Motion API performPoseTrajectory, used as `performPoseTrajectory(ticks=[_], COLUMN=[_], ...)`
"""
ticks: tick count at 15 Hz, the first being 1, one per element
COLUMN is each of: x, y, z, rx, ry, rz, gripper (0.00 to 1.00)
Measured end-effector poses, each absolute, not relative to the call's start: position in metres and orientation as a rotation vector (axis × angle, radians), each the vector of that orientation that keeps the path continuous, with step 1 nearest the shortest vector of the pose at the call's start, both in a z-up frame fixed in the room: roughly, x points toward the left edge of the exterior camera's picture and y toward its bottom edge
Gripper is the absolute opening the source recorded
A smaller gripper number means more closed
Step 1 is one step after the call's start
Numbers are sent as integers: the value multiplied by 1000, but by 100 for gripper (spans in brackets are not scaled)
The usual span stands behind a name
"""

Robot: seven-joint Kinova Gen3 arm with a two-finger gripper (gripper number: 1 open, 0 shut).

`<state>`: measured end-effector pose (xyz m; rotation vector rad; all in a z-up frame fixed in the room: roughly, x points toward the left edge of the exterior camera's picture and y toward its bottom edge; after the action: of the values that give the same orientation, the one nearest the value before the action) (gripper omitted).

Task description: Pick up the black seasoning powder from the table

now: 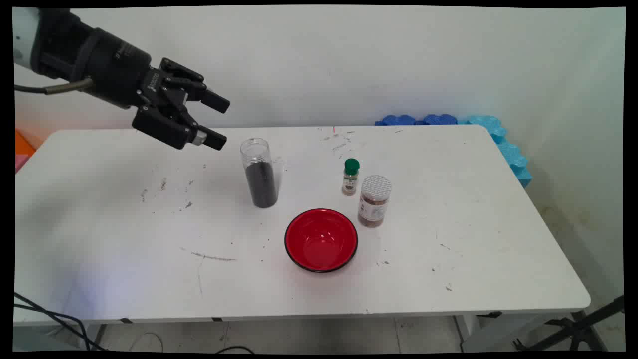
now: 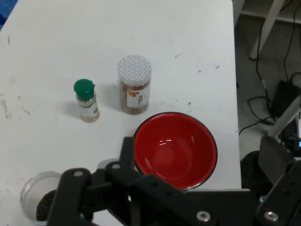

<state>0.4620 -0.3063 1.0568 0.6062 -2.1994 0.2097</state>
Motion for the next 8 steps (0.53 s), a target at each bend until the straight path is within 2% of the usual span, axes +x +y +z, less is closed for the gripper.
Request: performPoseTrajectory(ticks=[8], x=[482], y=[-312], z=[1029], rx=[710], ry=[-2233], rz=[253], gripper=[100])
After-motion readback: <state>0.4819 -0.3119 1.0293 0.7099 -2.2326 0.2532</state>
